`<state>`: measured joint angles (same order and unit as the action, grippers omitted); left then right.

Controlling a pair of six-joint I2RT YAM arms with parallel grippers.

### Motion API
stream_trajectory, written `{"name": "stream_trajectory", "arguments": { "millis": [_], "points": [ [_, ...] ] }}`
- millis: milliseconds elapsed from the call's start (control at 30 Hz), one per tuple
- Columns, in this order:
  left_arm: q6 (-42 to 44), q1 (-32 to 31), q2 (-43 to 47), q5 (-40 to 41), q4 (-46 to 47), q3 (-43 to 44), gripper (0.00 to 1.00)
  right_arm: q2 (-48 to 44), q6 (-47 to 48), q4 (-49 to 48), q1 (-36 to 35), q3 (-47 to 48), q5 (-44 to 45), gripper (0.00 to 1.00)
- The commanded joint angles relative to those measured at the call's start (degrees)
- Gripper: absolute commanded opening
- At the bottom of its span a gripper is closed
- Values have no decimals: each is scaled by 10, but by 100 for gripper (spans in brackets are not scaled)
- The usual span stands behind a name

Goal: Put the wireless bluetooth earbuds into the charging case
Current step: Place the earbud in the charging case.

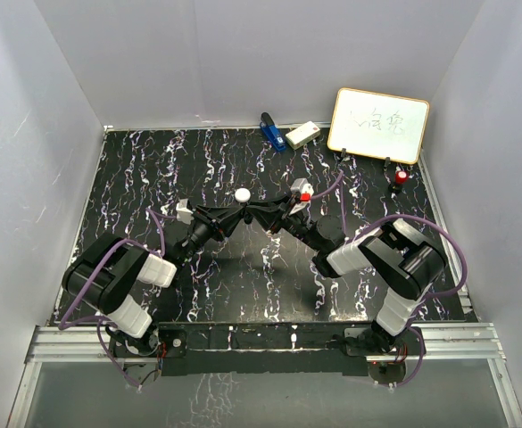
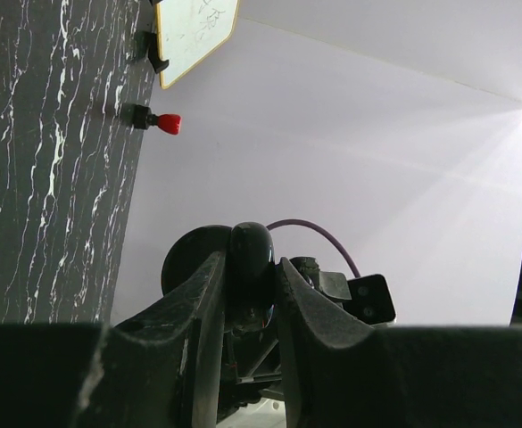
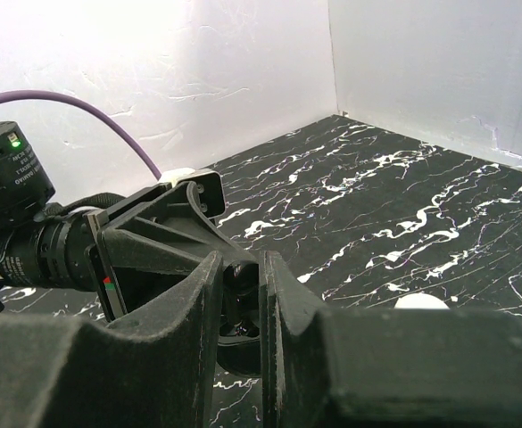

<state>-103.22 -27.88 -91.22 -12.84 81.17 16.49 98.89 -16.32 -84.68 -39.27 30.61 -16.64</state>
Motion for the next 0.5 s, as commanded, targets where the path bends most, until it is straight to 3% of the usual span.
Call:
{"name": "stream_trajectory", "arguments": {
  "millis": [0, 467],
  "points": [
    [-11, -3, 29, 2, 89, 13, 0, 5, 16, -193, -2, 17, 1, 0],
    [-9, -3, 44, 4, 83, 8, 0, 5, 18, -193, -2, 17, 5, 0]
  ]
}}
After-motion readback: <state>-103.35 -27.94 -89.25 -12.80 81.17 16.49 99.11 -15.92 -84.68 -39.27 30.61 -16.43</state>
